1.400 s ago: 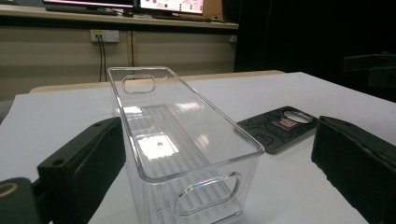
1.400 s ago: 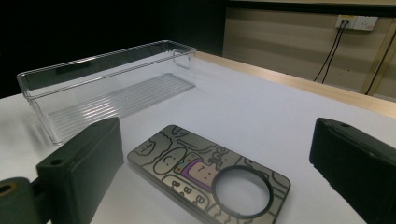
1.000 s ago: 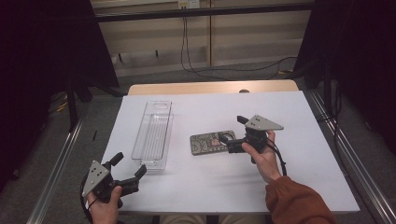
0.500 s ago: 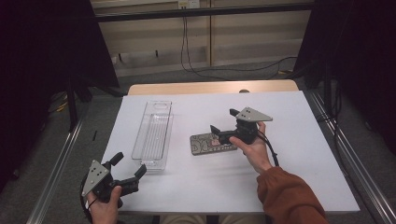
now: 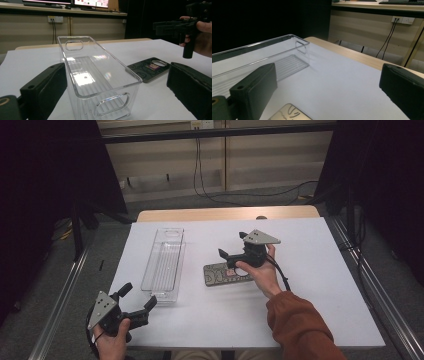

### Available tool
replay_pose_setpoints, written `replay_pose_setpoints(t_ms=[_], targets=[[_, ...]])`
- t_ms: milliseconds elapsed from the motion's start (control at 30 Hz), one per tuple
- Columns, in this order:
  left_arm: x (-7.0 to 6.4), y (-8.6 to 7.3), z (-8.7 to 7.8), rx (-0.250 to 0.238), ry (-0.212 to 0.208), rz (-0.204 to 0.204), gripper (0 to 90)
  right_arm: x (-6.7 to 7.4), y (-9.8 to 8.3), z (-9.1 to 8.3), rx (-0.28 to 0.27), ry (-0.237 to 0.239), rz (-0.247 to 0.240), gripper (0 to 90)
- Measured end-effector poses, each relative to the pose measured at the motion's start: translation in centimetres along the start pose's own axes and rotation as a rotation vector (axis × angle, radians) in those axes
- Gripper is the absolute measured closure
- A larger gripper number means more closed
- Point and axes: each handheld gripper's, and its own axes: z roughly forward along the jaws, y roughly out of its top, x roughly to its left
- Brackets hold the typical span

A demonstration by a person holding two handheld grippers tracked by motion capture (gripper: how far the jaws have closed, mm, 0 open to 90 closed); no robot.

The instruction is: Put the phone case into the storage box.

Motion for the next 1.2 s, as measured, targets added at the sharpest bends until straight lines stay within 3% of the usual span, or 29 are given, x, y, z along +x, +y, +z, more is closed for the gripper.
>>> replay_pose_setpoints(t_ms=[267,533,700,900,1200], targets=[[0.0,0.0,0.2,0.003,-0.014,0.003,3.2,-0.1,-0.3,1.9,0.000,-0.027,-0.046,2.9],[0.1,0.0,0.2,0.002,-0.013,-0.001,3.1,0.2,-0.1,3.4,0.003,-0.012,-0.035,10.8],[0.1,0.0,0.2,0.002,-0.010,-0.001,3.1,-0.2,-0.7,3.9,0.038,-0.002,-0.007,21.1],[0.2,0.0,0.2,0.005,-0.008,-0.001,3.1,-0.9,-0.9,3.8,0.041,0.020,0.036,37.3],[0.2,0.0,0.2,0.006,-0.005,0.005,3.1,-0.8,-0.9,3.9,0.062,0.059,0.043,62.9]])
